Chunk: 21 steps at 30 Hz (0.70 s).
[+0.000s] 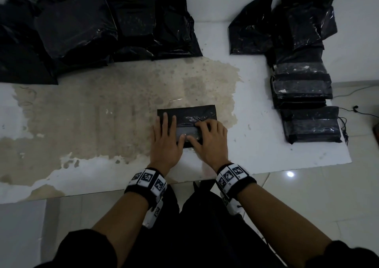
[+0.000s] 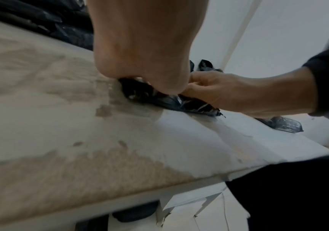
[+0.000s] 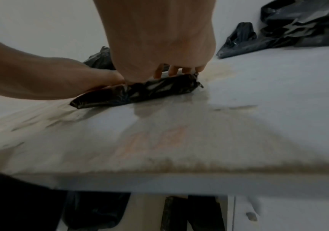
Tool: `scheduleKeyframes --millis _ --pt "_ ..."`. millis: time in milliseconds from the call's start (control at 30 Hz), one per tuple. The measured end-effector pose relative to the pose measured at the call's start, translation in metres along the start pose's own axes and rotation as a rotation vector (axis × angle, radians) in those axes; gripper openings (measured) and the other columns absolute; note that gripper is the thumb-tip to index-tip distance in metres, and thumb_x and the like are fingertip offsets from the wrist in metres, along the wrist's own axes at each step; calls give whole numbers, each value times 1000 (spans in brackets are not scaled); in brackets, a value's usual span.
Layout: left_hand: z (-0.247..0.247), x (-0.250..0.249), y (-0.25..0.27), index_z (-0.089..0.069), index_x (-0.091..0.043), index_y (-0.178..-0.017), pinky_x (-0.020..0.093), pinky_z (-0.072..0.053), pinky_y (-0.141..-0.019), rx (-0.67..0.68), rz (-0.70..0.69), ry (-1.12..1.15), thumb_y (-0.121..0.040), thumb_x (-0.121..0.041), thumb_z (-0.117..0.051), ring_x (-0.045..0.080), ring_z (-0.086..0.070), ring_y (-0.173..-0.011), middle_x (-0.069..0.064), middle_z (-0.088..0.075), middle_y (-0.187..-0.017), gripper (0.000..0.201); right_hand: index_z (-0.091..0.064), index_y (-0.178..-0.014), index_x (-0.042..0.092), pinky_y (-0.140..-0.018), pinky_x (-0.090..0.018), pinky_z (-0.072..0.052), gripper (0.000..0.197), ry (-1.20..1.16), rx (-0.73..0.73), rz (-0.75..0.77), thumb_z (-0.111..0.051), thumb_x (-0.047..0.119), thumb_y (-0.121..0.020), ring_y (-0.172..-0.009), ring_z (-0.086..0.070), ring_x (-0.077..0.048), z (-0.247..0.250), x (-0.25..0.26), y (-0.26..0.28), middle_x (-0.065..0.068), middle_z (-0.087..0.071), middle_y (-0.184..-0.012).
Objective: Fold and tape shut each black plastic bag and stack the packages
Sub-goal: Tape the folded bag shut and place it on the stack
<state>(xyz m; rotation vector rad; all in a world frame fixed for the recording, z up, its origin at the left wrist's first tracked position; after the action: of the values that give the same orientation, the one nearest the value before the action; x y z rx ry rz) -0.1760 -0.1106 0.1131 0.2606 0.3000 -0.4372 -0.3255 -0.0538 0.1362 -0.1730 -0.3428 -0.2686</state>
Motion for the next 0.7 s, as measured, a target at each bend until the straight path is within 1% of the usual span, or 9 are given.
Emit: scheduleKeyframes --millis 33,67,133,233,367,467,533,600,700 --pt "-3 4 2 -9 -15 -161 49 6 -123 1 15 3 -98 -59 -12 32 7 -155 11 4 -169 77 -64 -118 20 -97 -41 -40 46 -15 -7 -1 -58 58 -92 -115 -52 -28 0 -3 2 -6 -57 -119" --pt "-4 8 5 -8 -15 -161 49 8 -123 -9 20 5 -99 -58 -12 32 7 -155 12 5 -168 76 -64 -118 21 -98 -41 -39 43 -30 -19 -3 -58 55 -93 -117 -51 -27 1 -6 5 -5 -57 -120" --pt "-3 15 9 -8 -13 -161 52 7 -123 -29 22 2 -101 -54 -13 34 6 -155 15 3 -168 73 -65 -118 21 -102 -41 -37 37 -76 -44 -43 -58 47 -93 -120 -51 -26 6 -17 10 -4 -56 -122" --pt "-2 23 9 -5 -13 -161 57 4 -123 -15 62 22 -101 -47 -13 33 7 -155 15 3 -168 70 -65 -120 21 -104 -42 -36 32 -155 -53 -128 -56 37 -94 -120 -51 -25 10 -34 15 -4 -56 -123" --pt "2 30 13 -5 -7 -160 54 8 -123 -60 90 52 -101 -40 -14 35 2 -155 16 -2 -168 68 -64 -121 22 -101 -36 -31 31 -182 -30 -125 -49 30 -95 -116 -52 -26 13 -44 16 -2 -58 -119" --pt "5 35 17 -8 -4 -159 57 2 -123 -77 89 64 -103 -39 -14 37 -1 -154 17 -5 -167 67 -64 -121 21 -100 -37 -32 32 -170 -14 -96 -45 25 -95 -115 -51 -26 18 -47 19 -1 -59 -119" --pt "7 36 16 -14 -4 -159 57 0 -123 -86 104 61 -102 -37 -16 37 -2 -154 16 -7 -167 66 -64 -121 21 -99 -38 -34 35 -170 -10 -62 -43 21 -93 -116 -50 -25 20 -46 22 0 -60 -119" --pt "10 40 12 -25 -5 -157 57 2 -122 -121 151 97 -100 -33 -22 38 -4 -154 16 -13 -167 63 -65 -121 21 -99 -39 -35 39 -181 -12 -40 -42 17 -90 -116 -50 -25 21 -46 24 0 -61 -118" --pt "22 52 8 -44 -11 -147 53 7 -120 -202 205 145 -98 -19 -39 40 -11 -152 15 -29 -161 50 -67 -119 22 -98 -41 -38 38 -185 -7 -36 -43 19 -90 -115 -52 -25 21 -46 23 2 -62 -115"
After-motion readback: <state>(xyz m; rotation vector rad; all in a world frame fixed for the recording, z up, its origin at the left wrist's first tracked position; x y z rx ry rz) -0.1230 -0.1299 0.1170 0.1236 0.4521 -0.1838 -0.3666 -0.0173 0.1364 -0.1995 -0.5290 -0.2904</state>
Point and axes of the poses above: each hand's wrist, its own y-axis away from the middle knuckle, its own z-axis out of the back of the hand, x = y × z, the point moved 7 cm from there along -y, towards the middle knuckle
